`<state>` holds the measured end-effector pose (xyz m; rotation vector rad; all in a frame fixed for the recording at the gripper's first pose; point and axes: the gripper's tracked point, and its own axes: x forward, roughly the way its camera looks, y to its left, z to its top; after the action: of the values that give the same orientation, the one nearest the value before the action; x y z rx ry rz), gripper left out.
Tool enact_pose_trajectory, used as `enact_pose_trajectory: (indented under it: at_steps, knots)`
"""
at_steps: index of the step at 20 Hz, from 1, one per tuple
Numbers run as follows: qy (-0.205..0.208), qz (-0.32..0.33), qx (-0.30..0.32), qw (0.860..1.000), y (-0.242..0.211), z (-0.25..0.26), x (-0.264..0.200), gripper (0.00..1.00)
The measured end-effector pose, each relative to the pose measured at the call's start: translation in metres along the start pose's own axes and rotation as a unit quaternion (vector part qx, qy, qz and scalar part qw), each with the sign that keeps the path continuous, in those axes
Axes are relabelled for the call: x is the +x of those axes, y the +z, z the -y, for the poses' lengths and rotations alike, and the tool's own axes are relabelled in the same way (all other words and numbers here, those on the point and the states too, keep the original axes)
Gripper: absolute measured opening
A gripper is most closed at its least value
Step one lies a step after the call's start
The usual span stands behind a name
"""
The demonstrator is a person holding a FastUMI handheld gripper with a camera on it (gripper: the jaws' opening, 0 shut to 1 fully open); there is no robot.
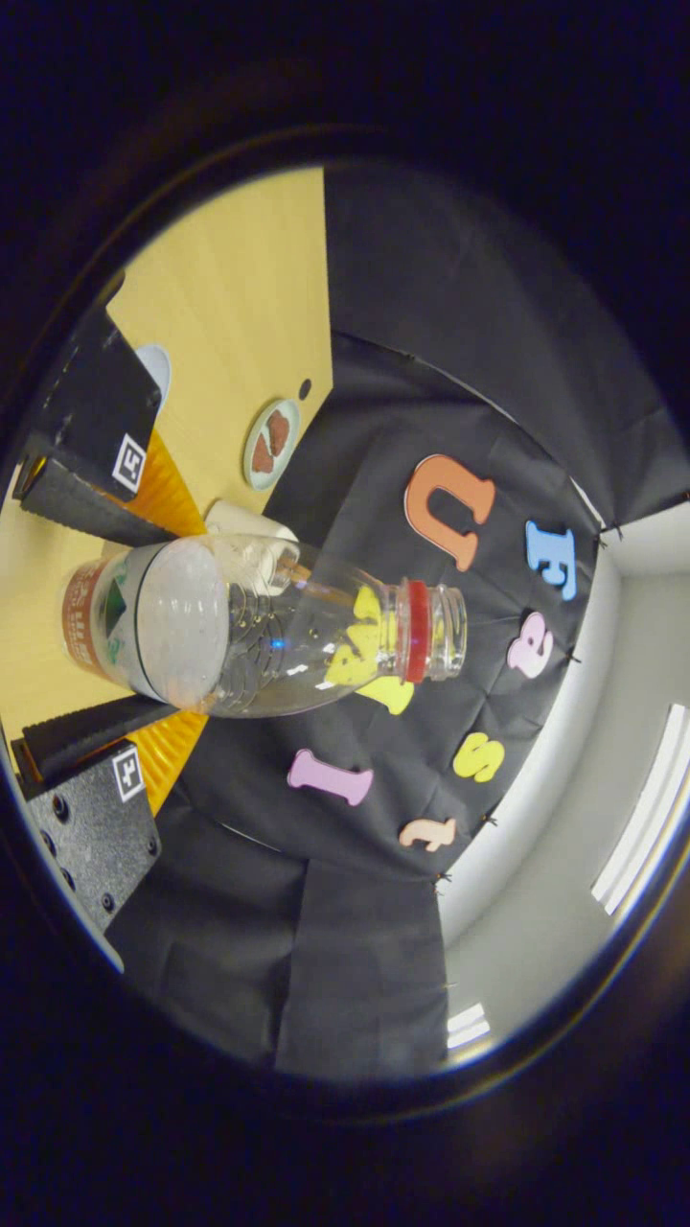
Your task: Take the bottle from table, then pour the juice into the cup, finally place the bottle on the coaster
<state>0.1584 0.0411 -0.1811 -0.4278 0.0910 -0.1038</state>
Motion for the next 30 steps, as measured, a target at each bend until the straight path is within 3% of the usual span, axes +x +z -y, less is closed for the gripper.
enact_pose_trajectory:
  at_steps: [4, 11, 23, 30]
  knots:
    - [-0.021, 0.023, 0.008, 0.999, 0.023, 0.022, 0.004, 0.81]
    - [0.013, 0.03, 0.104, 0.994, 0.043, 0.027, 0.025, 0.81]
    - [0.013, -0.013, 0.169, 0.985, -0.017, 0.015, 0.104, 0.82]
    - [0.013, -0.036, 0.173, 0.984, -0.066, 0.005, 0.145, 0.82]
